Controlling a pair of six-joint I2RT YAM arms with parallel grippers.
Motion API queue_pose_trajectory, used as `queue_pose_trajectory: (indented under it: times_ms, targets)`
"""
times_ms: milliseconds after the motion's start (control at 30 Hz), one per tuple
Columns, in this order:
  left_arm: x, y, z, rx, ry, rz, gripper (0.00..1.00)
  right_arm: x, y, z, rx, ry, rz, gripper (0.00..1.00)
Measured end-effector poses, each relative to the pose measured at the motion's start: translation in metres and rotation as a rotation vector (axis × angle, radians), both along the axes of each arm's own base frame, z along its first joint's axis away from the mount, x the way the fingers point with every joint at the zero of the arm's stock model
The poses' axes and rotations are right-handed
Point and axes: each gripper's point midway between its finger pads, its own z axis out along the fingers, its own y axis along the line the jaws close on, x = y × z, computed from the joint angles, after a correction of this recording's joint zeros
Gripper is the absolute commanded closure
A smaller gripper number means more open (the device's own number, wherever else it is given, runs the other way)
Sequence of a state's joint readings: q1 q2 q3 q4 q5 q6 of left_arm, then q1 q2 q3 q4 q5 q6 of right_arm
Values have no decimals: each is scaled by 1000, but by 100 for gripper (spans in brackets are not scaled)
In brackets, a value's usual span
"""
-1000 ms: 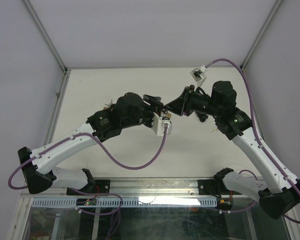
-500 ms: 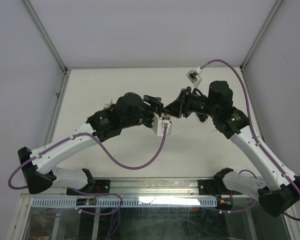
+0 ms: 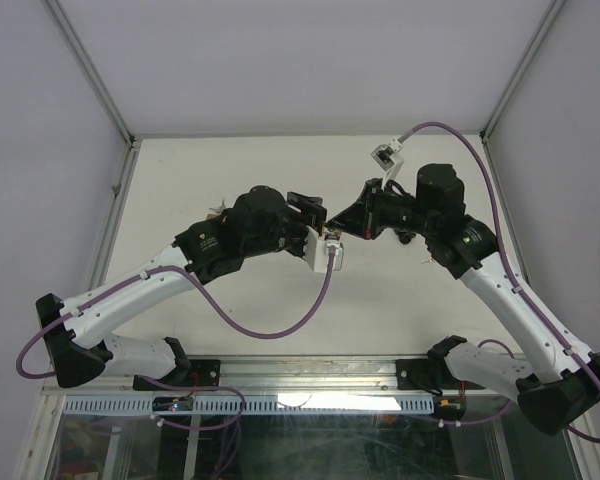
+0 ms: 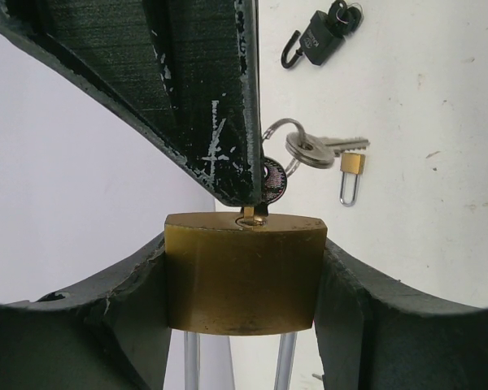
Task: Unlock with the key
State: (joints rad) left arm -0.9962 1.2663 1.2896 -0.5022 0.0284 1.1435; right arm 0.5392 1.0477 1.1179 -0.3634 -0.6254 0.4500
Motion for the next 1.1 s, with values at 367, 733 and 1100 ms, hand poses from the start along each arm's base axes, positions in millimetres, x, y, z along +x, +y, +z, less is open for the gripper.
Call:
queue_pose_trajectory:
  times_ms: [367, 733, 1100]
  targets:
    - [5, -2, -1, 4, 38, 38, 100, 6, 2, 3, 7, -16, -40, 100]
    - [16, 3, -6, 7, 52, 121, 100, 20, 9, -1, -15, -55, -111, 100]
    - [25, 13, -9, 58, -7, 162, 100, 27, 18, -8, 157, 268, -223, 100]
